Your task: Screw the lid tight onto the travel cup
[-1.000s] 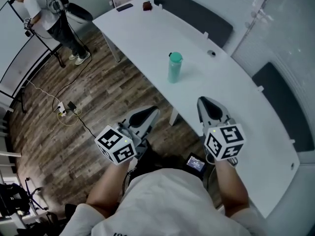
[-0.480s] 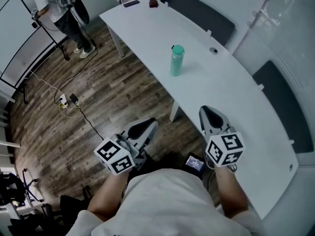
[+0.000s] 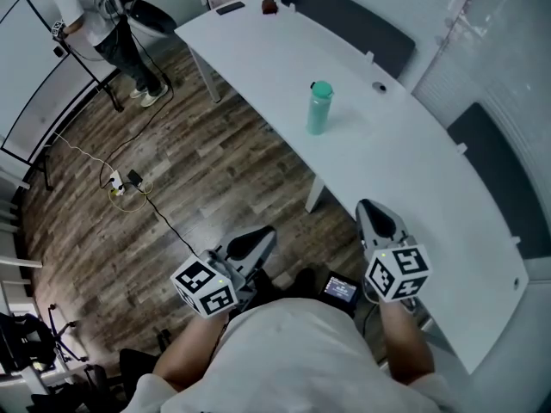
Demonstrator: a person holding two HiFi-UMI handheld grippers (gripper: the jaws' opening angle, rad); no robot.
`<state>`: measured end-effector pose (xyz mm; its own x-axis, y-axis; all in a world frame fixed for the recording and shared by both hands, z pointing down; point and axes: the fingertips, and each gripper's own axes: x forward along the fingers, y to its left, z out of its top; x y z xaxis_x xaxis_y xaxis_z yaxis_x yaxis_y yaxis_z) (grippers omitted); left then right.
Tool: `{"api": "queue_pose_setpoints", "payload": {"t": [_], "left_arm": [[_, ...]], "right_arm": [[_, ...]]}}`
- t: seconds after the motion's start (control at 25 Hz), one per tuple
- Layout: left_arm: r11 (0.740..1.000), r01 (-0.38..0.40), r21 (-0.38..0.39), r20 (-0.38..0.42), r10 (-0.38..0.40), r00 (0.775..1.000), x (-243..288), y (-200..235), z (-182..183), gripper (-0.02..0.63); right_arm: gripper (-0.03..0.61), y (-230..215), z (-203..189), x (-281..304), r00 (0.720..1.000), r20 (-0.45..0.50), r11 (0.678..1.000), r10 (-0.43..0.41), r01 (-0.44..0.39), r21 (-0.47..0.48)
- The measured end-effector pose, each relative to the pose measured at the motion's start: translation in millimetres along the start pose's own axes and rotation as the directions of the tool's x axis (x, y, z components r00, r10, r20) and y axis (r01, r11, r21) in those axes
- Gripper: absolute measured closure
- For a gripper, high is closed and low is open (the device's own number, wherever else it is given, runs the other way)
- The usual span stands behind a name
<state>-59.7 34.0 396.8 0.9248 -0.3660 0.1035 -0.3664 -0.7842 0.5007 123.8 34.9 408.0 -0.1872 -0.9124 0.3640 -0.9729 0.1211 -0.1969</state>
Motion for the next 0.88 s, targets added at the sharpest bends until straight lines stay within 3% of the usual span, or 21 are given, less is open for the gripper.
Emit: {"api": "queue_pose_setpoints", "payload": {"t": [0.4, 0.88], "left_arm": [[0.999, 0.038, 0.005, -0.046, -0.038, 0.998, -10.6, 13.1, 4.8, 0.575], [0.997, 0.077, -0.002, -0.081, -0.077, 0.994, -14.6, 14.2, 3.0, 0.575]], "right_arm": [[0.551, 25.6, -11.3, -3.0, 0.999, -0.005, 0.999, -0.036, 0.036, 0.028], [0.557, 45.3, -10.1, -1.1, 0.999, -0.023, 0.999, -0.039, 0.038, -0.033]]}}
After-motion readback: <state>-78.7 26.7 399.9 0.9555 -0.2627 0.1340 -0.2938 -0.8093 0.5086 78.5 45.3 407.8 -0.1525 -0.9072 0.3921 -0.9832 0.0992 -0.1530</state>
